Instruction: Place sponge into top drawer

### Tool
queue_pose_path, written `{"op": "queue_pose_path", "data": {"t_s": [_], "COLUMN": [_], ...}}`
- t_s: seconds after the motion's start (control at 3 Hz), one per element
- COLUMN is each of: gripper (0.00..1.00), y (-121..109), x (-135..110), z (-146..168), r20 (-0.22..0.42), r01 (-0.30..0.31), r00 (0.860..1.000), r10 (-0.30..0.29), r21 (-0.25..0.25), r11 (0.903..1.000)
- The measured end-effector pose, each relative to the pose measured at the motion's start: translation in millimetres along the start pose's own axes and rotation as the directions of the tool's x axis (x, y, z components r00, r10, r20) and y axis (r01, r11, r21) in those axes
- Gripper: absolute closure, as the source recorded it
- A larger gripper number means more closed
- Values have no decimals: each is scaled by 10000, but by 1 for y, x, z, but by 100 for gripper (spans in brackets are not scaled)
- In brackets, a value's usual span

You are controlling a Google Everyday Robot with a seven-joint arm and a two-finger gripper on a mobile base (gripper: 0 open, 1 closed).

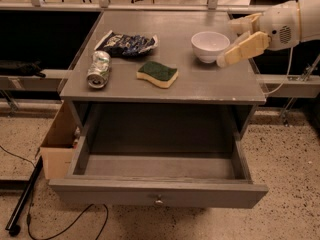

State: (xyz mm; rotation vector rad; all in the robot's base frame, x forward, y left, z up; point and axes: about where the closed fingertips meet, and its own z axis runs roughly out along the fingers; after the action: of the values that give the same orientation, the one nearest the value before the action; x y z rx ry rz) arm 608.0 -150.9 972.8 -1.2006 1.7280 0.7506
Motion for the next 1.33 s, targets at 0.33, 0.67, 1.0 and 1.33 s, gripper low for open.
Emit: {"op": "queue_pose_path", "data": {"t_s": [0.33,0.67,1.0,1.33], "gripper": [0,0,0,0], "y": [-3,-9,-13,-21], "x": [19,40,45,39], "z": [31,64,91,110], "r20": [-234,-557,-858,-1278], "r01": [-294,-616,-563,-274], "r00": [9993,9967,9950,9916], "r10": [287,597,521,205], "r21": [-258,-342,-476,-518], "r11": [9992,9975,9973,9983]}}
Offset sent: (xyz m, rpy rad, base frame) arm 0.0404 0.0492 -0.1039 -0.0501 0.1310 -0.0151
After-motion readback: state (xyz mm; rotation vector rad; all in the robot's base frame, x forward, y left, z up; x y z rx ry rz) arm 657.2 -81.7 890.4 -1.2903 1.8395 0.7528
